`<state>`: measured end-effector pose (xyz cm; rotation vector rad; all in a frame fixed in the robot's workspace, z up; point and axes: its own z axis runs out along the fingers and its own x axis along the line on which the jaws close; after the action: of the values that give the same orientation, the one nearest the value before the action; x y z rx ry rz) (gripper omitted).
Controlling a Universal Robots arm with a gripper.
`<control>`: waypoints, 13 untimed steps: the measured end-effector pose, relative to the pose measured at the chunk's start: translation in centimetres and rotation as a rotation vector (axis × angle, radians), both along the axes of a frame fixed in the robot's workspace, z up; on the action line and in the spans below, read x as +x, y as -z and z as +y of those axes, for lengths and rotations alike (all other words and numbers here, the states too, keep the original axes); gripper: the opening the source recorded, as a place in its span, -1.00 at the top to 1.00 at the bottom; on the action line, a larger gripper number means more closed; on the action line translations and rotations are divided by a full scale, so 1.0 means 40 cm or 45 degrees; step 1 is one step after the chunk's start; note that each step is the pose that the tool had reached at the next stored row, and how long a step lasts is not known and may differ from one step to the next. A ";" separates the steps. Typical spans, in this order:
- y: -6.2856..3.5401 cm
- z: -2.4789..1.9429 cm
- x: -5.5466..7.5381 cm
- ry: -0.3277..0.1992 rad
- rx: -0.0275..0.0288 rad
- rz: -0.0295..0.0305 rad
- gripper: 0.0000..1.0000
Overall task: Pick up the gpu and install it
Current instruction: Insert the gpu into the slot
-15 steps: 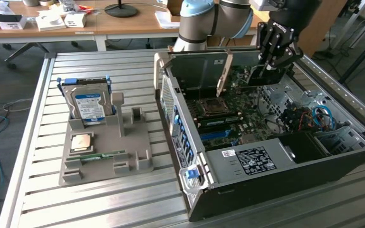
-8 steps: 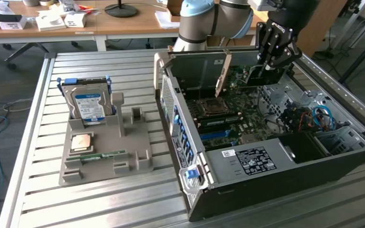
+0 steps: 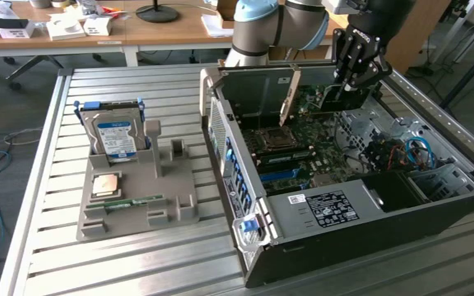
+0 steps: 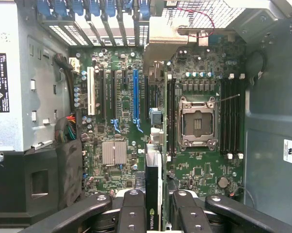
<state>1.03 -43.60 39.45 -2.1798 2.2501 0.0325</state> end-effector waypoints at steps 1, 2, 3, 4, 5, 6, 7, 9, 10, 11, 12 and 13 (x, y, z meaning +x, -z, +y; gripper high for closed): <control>0.000 0.000 -0.002 0.000 0.0000 0.0000 0.47; 0.001 0.000 -0.004 0.000 0.0002 0.0000 0.47; 0.001 0.000 -0.007 0.000 0.0001 0.0001 0.47; 0.001 0.000 -0.009 0.000 0.0001 0.0000 0.47; 0.001 0.000 -0.012 0.000 -0.0001 0.0001 0.47; 0.001 0.000 -0.014 0.000 -0.0001 0.0001 0.47; 0.002 0.000 -0.017 0.000 -0.0001 0.0001 0.47; 0.005 0.000 -0.019 0.000 0.0003 0.0000 0.47; 0.008 0.000 -0.020 0.000 0.0000 0.0001 0.47; 0.013 0.000 -0.021 0.000 0.0000 0.0001 0.47; 0.017 0.000 -0.021 0.000 0.0001 0.0001 0.47; 0.022 0.000 -0.022 0.000 0.0002 0.0000 0.47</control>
<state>0.16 -43.60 38.58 -2.1799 2.2498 0.0327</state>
